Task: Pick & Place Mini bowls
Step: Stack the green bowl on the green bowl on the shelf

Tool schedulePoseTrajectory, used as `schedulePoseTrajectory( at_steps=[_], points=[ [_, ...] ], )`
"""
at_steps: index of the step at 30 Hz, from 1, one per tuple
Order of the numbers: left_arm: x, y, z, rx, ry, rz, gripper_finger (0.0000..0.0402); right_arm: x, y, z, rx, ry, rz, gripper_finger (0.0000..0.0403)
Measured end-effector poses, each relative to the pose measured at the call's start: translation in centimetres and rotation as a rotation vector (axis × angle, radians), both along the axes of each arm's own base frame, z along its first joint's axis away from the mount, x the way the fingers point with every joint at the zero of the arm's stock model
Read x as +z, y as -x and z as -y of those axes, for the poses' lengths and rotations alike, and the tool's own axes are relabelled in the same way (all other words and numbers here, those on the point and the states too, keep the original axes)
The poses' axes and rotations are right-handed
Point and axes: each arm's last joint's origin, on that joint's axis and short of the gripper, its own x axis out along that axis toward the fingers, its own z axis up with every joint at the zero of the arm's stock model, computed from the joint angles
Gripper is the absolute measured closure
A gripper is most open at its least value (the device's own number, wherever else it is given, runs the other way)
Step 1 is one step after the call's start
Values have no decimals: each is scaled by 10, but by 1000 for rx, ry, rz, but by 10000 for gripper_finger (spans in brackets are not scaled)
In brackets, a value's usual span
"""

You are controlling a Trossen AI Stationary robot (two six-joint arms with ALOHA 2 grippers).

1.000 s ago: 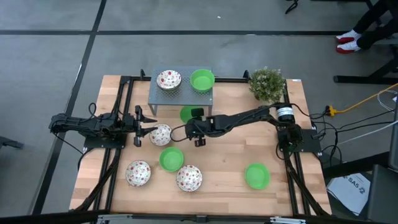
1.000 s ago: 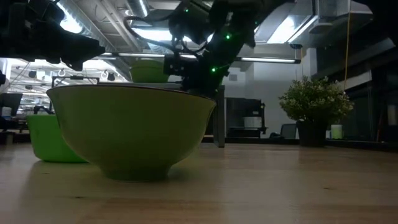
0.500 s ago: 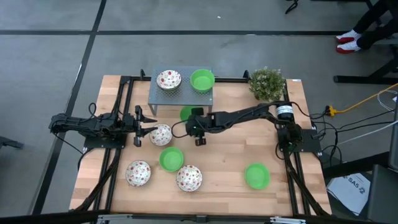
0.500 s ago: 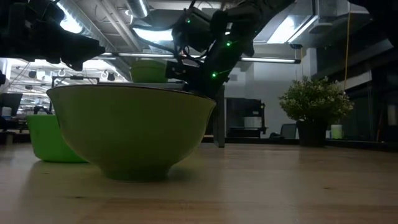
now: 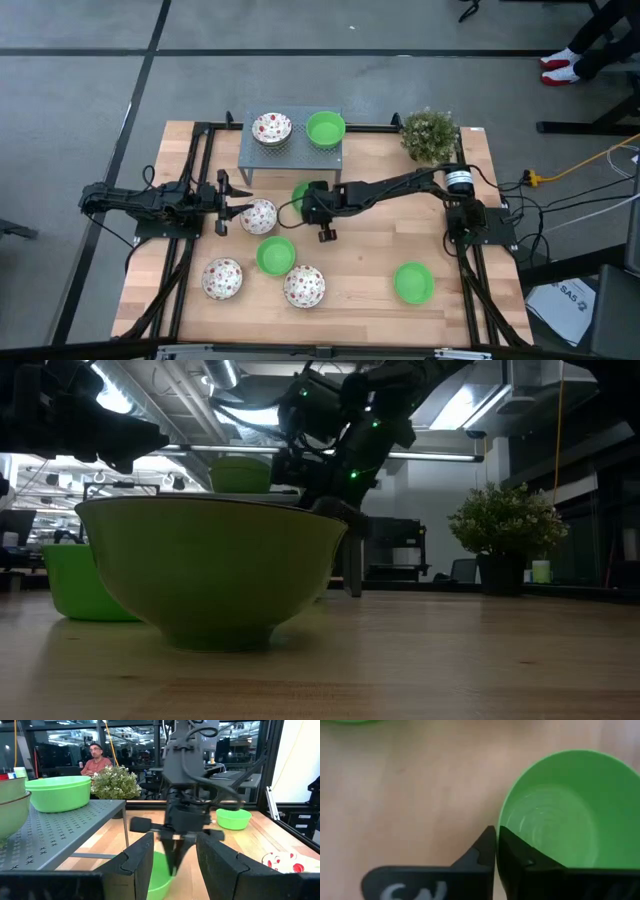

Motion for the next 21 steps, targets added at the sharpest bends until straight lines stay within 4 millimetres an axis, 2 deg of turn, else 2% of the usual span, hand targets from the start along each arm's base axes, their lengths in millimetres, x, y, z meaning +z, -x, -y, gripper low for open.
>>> schedulePoseTrajectory(
  at_steps=[5, 16, 21],
  points=[
    [0, 0, 0, 0, 0, 0, 258, 16, 10, -17, 92, -118, -18, 396],
    [0, 0, 0, 0, 0, 0, 258, 95, 41, -48, 270, -246, 153, 393],
    [0, 0, 0, 0, 0, 0, 258, 132, 60, -55, 307, -249, 256, 393]
  ],
)
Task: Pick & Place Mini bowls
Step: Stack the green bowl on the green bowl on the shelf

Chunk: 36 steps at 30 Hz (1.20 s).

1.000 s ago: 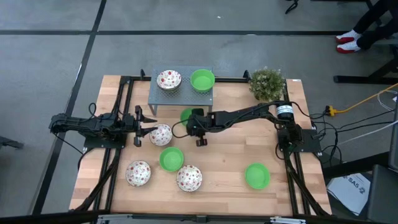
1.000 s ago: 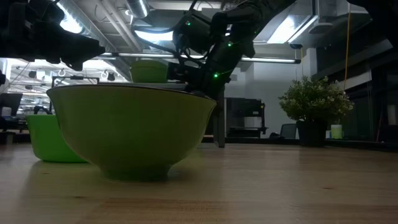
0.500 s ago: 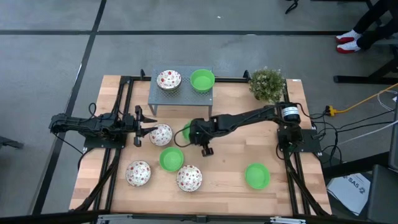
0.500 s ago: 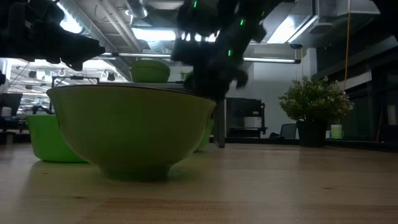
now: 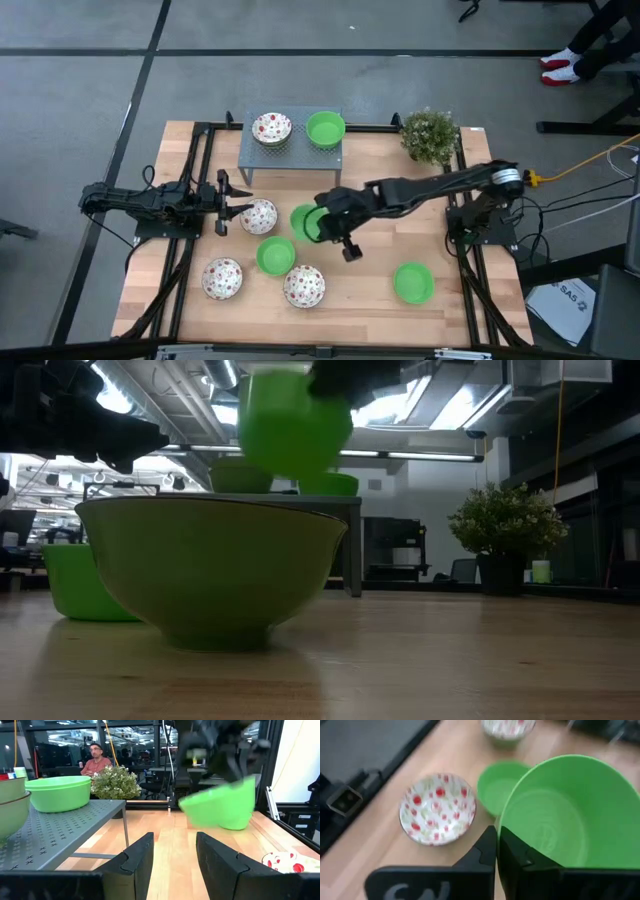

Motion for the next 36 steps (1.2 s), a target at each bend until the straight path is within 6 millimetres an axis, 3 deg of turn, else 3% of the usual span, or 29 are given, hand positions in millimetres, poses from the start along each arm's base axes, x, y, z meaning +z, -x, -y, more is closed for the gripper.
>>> schedulePoseTrajectory(
  at_steps=[9, 18, 30, 36],
  points=[
    [0, 0, 0, 0, 0, 0, 258, 53, 27, 10, -83, 18, 212, 393],
    [0, 0, 0, 0, 0, 0, 258, 74, 30, 66, -313, 145, 299, 393],
    [0, 0, 0, 0, 0, 0, 258, 83, 37, 151, -681, 275, 383, 393],
    [0, 0, 0, 0, 0, 0, 258, 73, 32, 176, -780, 270, 373, 393]
  ],
)
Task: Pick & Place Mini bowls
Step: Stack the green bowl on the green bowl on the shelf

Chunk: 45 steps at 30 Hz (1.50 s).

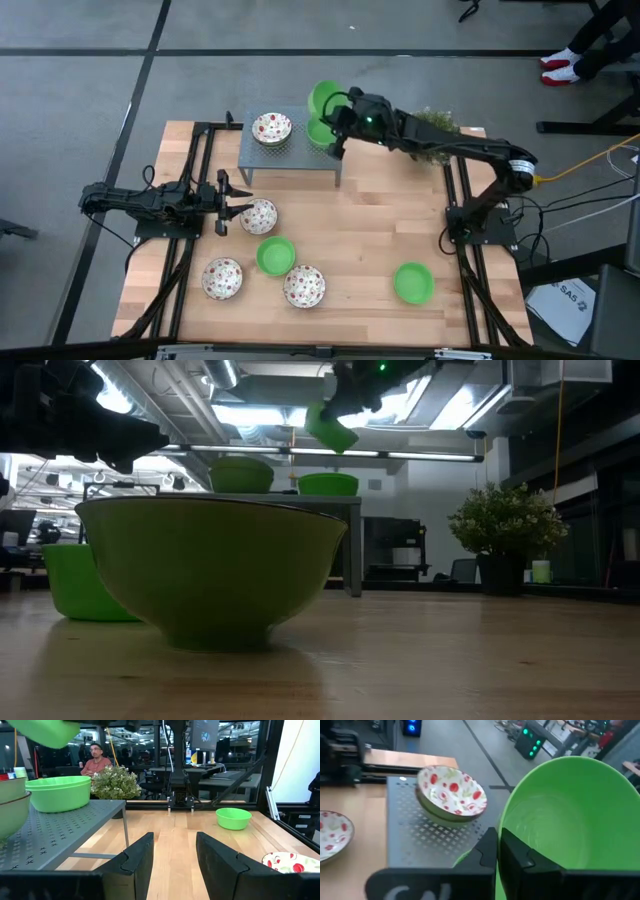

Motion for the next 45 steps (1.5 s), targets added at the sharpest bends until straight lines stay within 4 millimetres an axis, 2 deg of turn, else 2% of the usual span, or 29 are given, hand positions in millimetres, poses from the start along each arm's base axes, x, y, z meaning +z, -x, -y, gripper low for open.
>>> schedulePoseTrajectory(
  at_steps=[6, 16, 22, 35, 45],
  points=[
    [0, 0, 0, 0, 0, 0, 258, 12, -16, 21, -43, -21, -12, 393],
    [0, 0, 0, 0, 0, 0, 258, 20, -46, 47, -74, -94, -209, 393],
    [0, 0, 0, 0, 0, 0, 258, 11, -58, 54, -69, -149, -336, 393],
    [0, 0, 0, 0, 0, 0, 258, 13, -46, 46, -32, -220, -486, 393],
    [0, 0, 0, 0, 0, 0, 258, 9, -50, 24, 5, -240, -543, 393]
  ],
)
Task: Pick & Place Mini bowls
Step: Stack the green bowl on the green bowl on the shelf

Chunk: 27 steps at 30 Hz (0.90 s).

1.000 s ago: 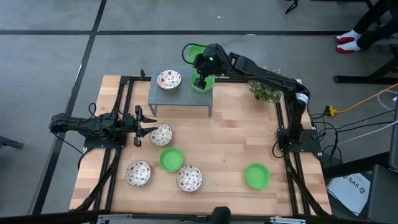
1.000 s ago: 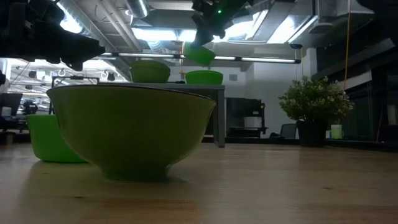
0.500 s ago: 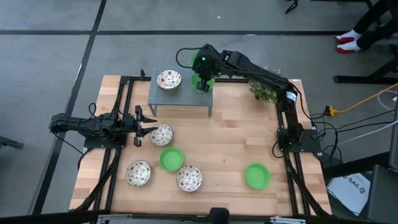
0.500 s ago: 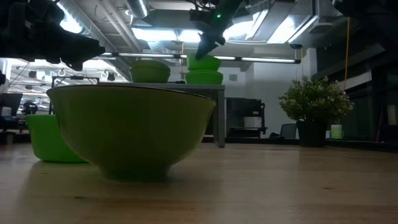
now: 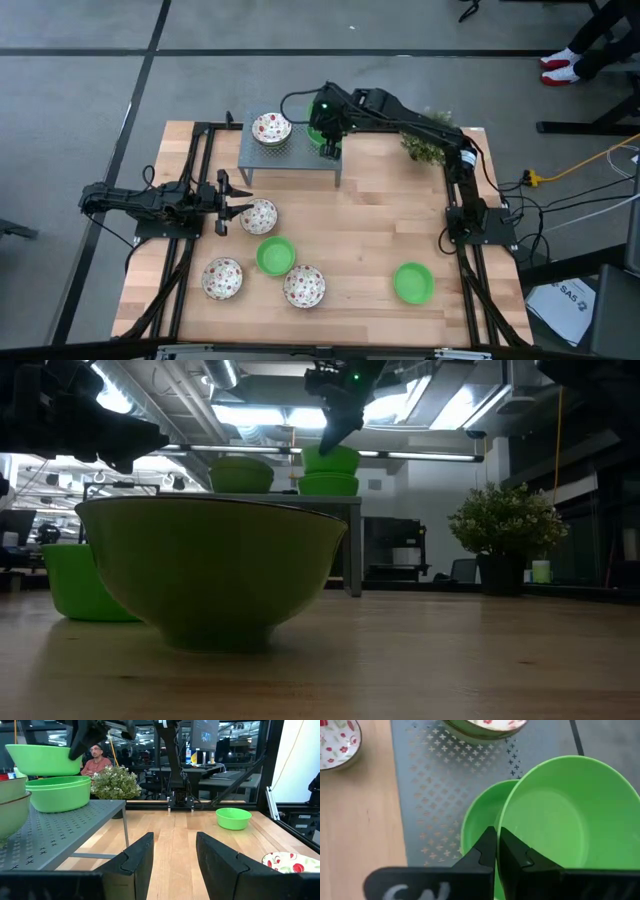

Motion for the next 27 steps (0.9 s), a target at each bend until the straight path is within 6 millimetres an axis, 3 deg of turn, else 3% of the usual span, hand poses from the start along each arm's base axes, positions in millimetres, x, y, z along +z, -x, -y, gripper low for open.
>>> schedulePoseTrajectory(
  at_steps=[9, 20, 27],
  points=[
    [0, 0, 0, 0, 0, 0, 258, -10, -3, -17, -3, -37, -59, 393],
    [0, 0, 0, 0, 0, 0, 258, -23, -11, -17, 41, -52, -55, 392],
    [0, 0, 0, 0, 0, 0, 258, -22, -11, -17, 45, -47, -55, 355]
  ],
)
